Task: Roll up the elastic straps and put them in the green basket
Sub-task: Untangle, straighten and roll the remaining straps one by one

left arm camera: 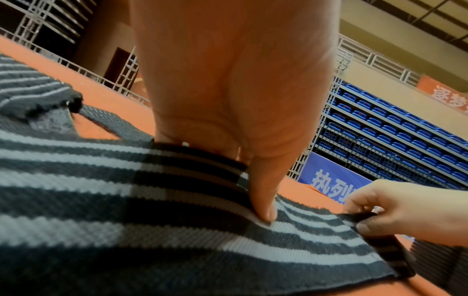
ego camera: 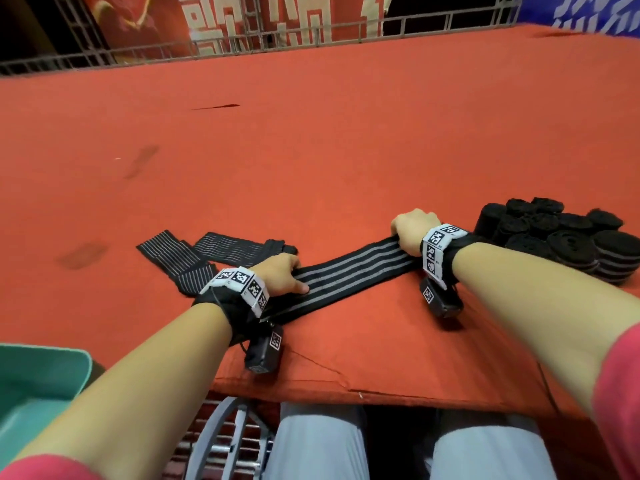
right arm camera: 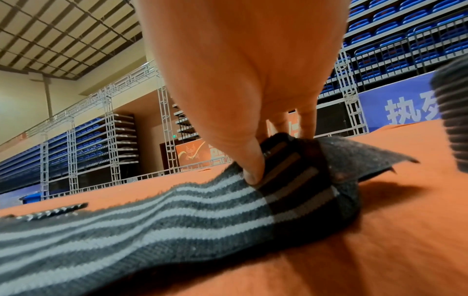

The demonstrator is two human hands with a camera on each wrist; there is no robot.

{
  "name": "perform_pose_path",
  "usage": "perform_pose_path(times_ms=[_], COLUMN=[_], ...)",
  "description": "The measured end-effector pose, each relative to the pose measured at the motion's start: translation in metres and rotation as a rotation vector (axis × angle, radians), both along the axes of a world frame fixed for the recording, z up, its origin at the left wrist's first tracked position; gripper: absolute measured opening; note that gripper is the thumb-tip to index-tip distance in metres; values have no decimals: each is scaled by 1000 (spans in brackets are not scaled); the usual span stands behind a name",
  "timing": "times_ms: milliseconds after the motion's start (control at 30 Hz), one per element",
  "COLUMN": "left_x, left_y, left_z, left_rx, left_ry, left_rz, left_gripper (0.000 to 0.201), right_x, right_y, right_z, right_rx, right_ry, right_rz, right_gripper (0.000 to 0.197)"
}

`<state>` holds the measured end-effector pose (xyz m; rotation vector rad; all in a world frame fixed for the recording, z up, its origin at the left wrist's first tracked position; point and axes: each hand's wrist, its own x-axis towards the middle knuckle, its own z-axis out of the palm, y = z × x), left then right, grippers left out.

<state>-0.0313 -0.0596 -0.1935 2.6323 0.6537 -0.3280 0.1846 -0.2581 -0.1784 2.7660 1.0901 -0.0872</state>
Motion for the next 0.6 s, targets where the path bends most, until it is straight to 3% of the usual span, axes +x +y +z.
perform_pose_path(times_ms=[167, 467, 600], left_x=[-3, -38, -59], left_y=[10, 21, 14], left_z=[-7, 5, 10], left_rx=[-51, -96, -146], left_ry=[22, 189, 194], left_rz=[57, 170, 177], left_gripper=[31, 33, 24], right_x=[10, -31, -57], right_y=[19, 8, -10], right_z=[-4, -1, 9], right_rx=[65, 260, 351], right_ry=[-35, 179, 326], right_rz=[-16, -27, 6], right_gripper=[36, 47, 38])
